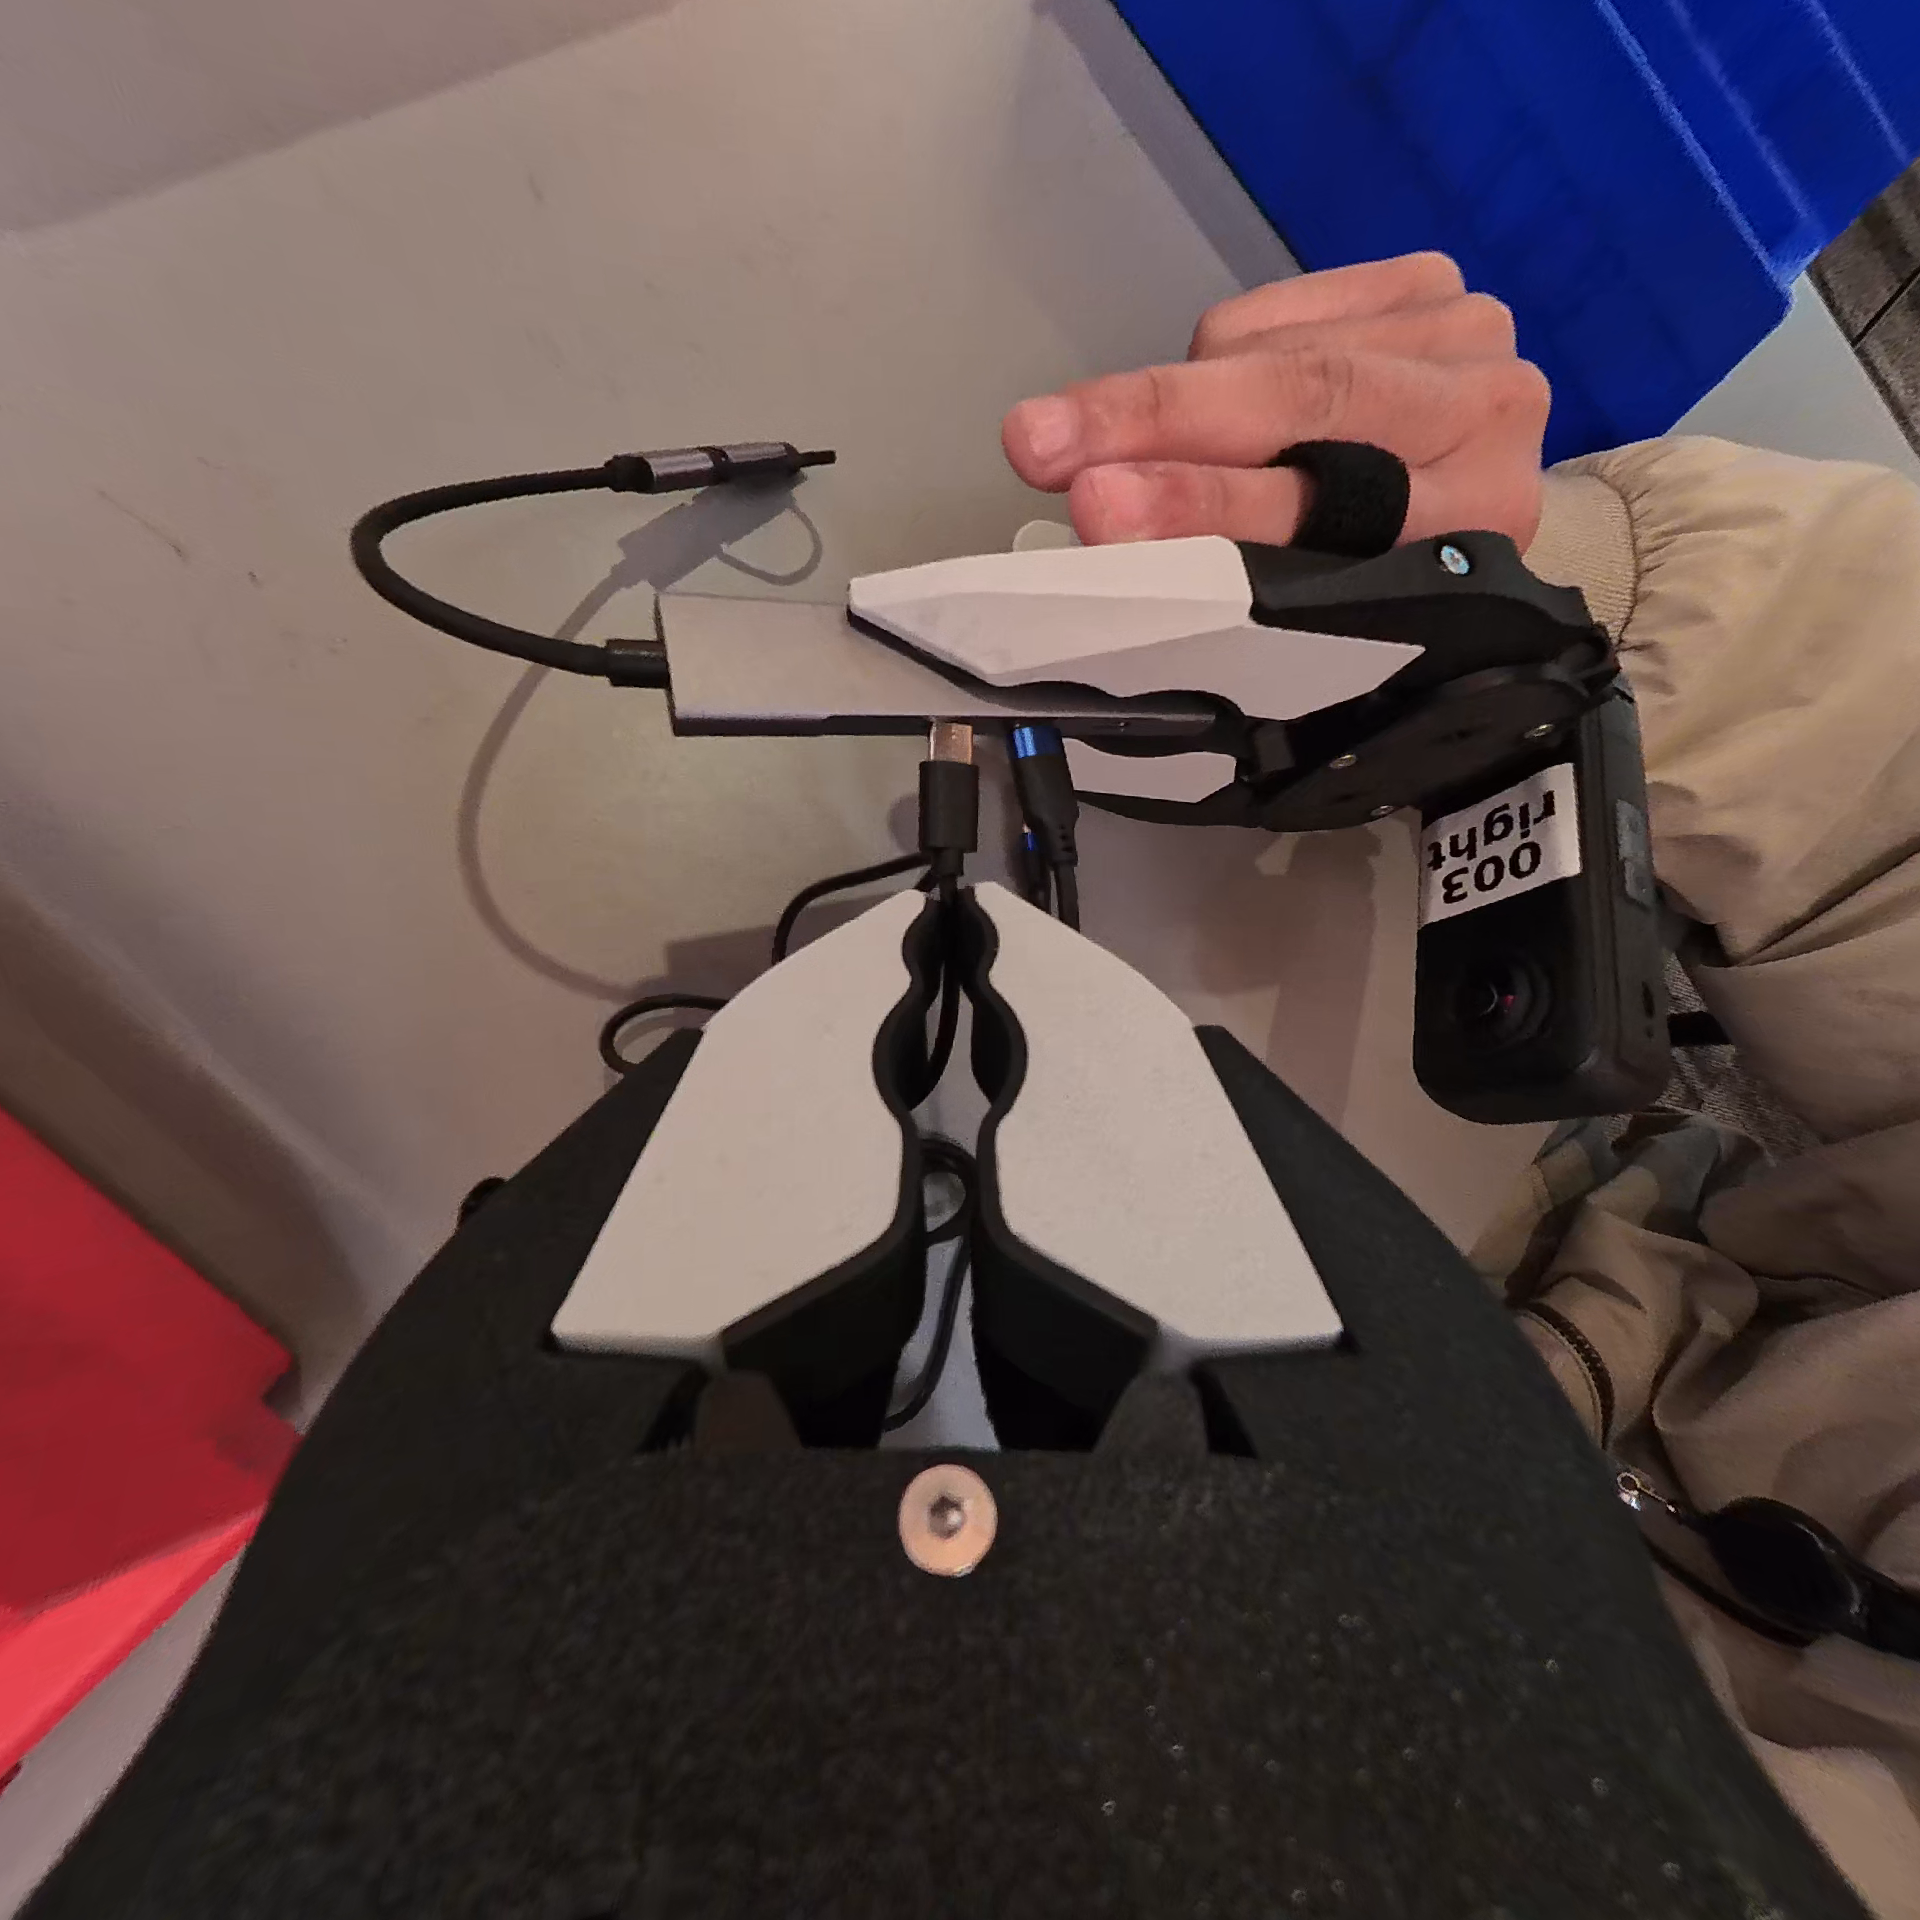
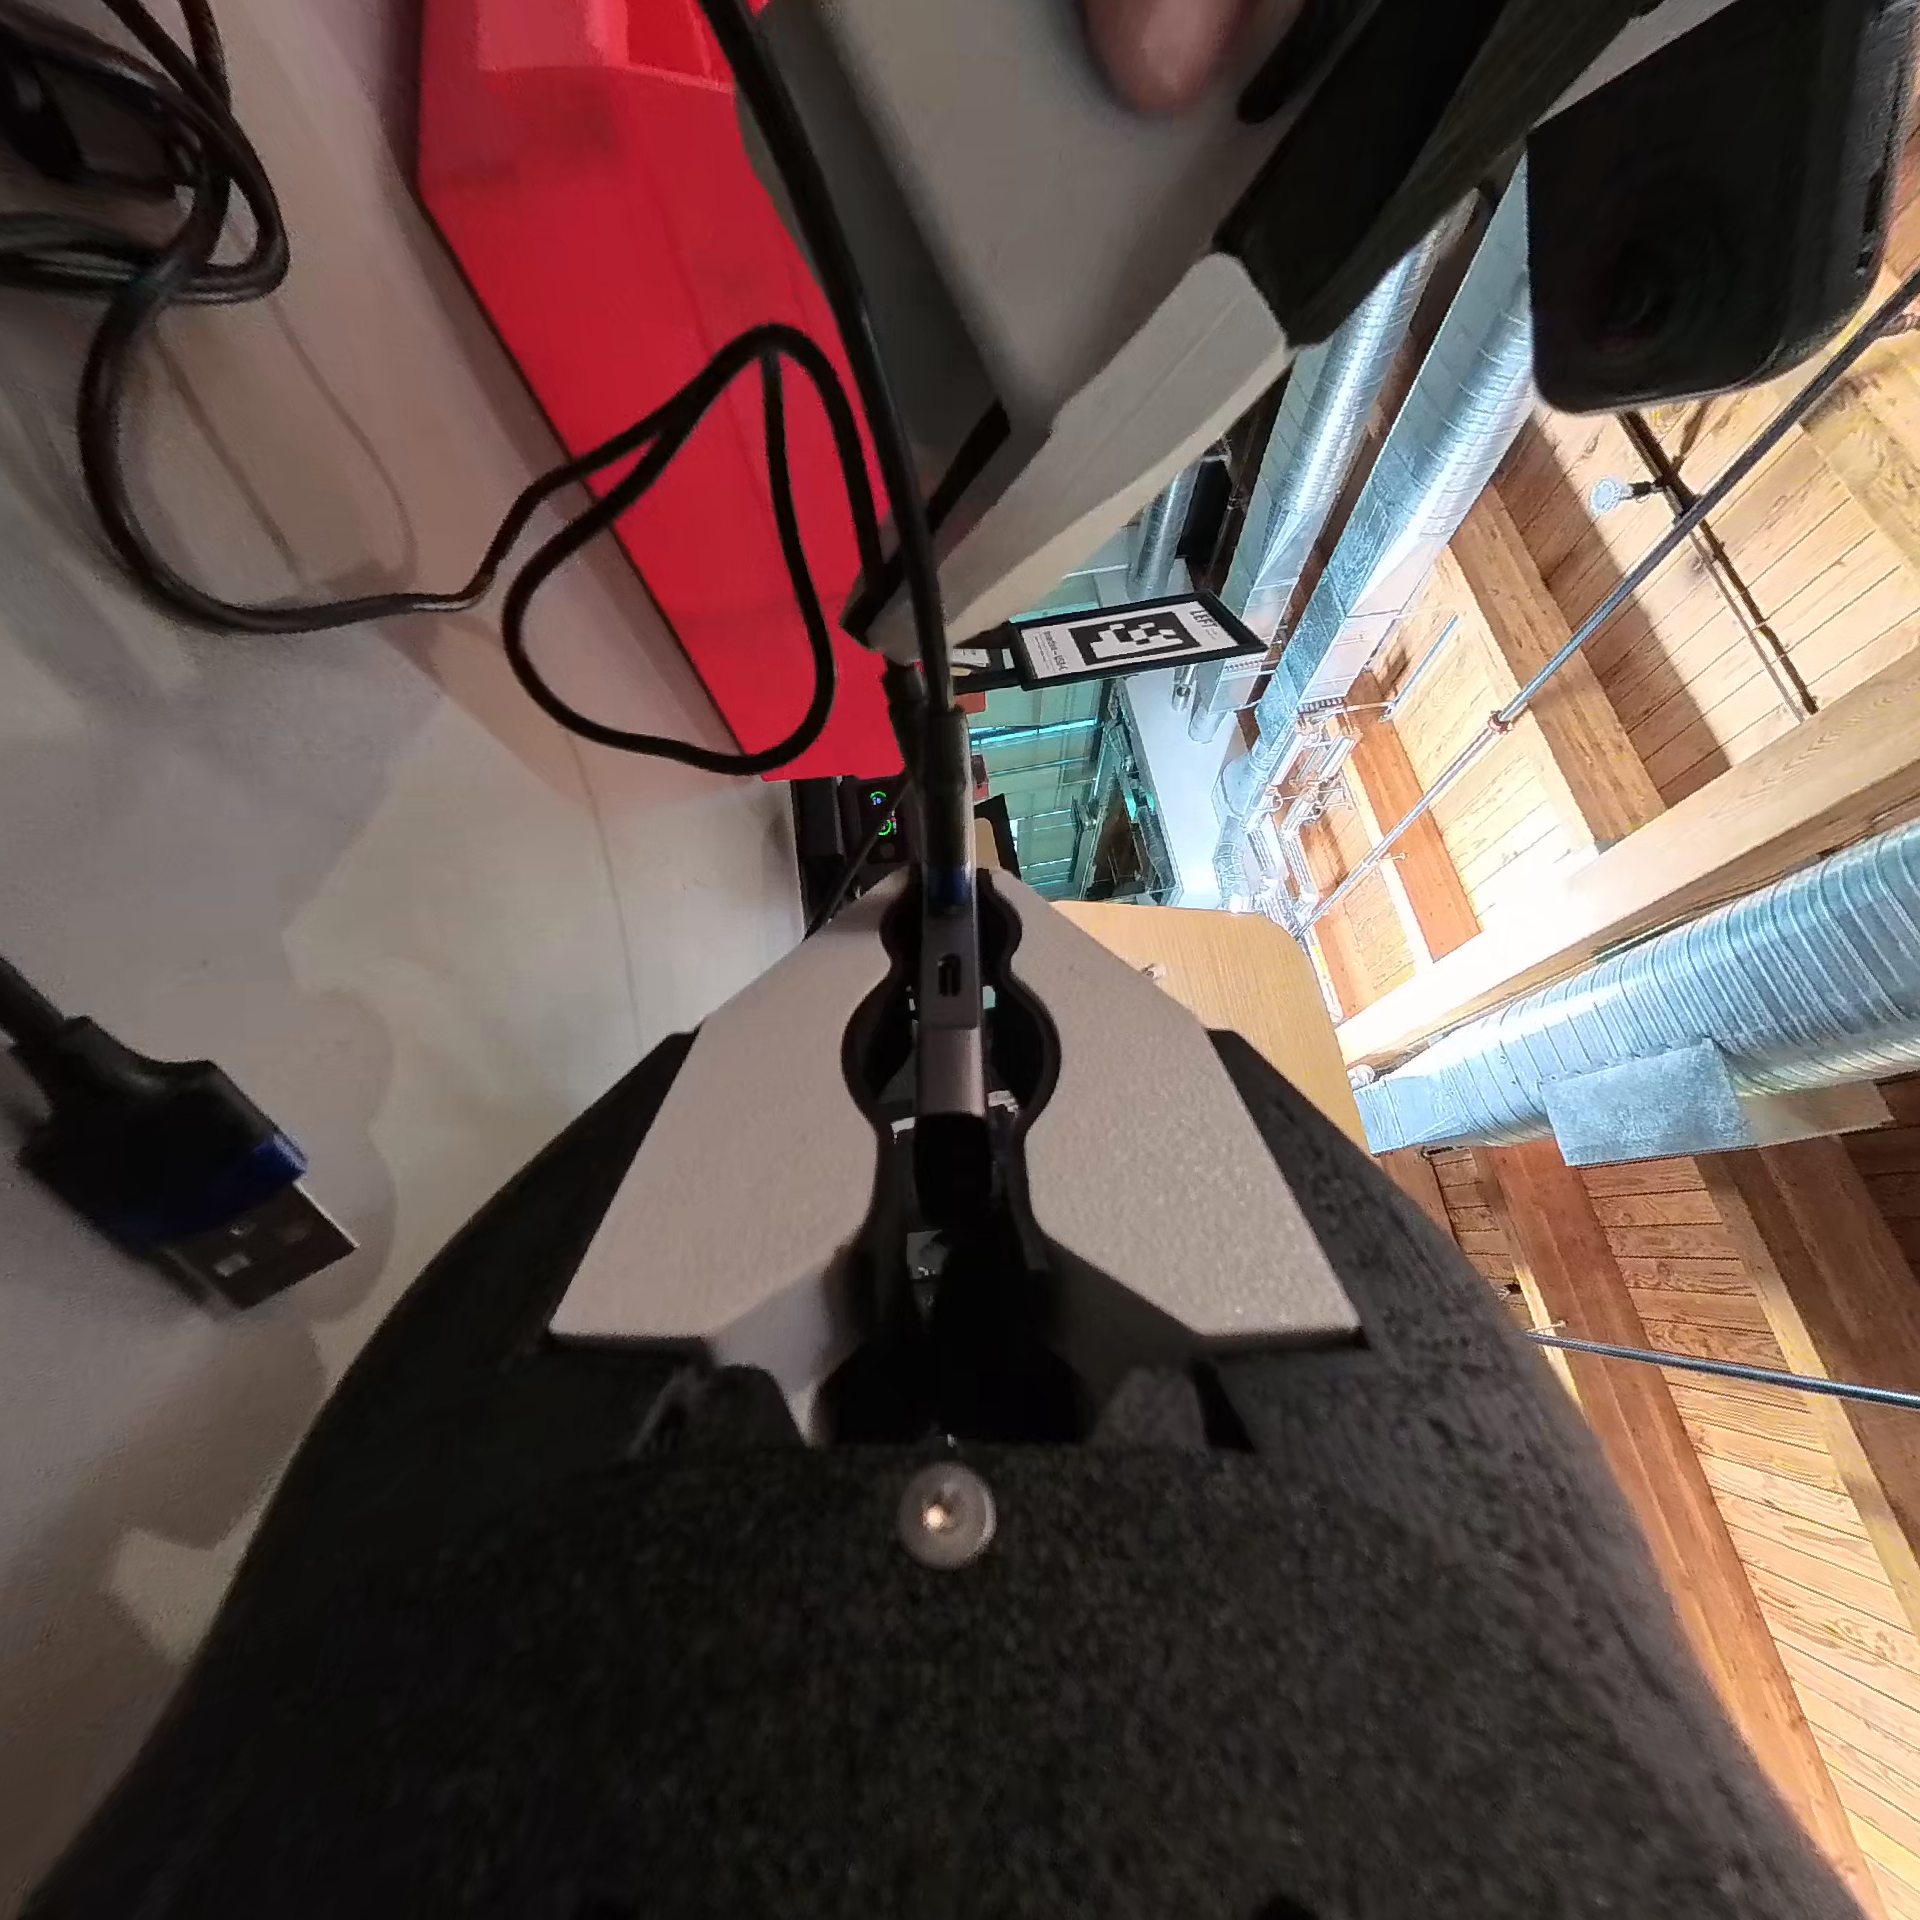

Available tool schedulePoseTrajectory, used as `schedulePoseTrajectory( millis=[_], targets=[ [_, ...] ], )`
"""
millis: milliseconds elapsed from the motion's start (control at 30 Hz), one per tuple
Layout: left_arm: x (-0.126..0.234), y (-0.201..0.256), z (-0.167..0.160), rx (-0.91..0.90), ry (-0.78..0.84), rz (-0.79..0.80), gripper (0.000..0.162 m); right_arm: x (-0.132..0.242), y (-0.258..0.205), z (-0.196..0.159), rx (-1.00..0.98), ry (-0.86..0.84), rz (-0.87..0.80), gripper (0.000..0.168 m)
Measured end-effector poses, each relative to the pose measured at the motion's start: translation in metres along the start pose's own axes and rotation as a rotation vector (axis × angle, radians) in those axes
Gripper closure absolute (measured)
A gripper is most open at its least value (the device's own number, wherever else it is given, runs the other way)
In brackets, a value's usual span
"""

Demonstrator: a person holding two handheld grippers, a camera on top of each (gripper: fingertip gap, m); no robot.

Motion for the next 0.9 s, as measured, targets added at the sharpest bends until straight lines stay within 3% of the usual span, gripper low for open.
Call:
schedulePoseTrajectory(
  millis=[500, 700, 900],
  targets=[
    [-0.0022, -0.0036, 0.0018, 0.029, 0.056, 0.03, 0.16, -0.0008, -0.002, -0.0043, 0.011, -0.033, 0.013, 0.161],
    [-0.0045, -0.0056, 0.0005, -0.011, 0.03, 0.127, 0.16, -0.0009, -0.0038, -0.0044, 0.023, -0.036, 0.02, 0.161],
    [-0.0028, -0.0074, 0.0005, 0.034, 0.058, 0.09, 0.16, -0.0012, -0.0054, -0.0044, 0.035, -0.041, 0.026, 0.161]
  ],
)
Point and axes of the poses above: each gripper's, where its closed fingertips meet, x back along the fingers, z out of its top, y = z × x across the jaws, the point moved 5 cm from there along x, back along the fingers, and after that the axes turned 15 degrees about -z, right-handed, at the moved point
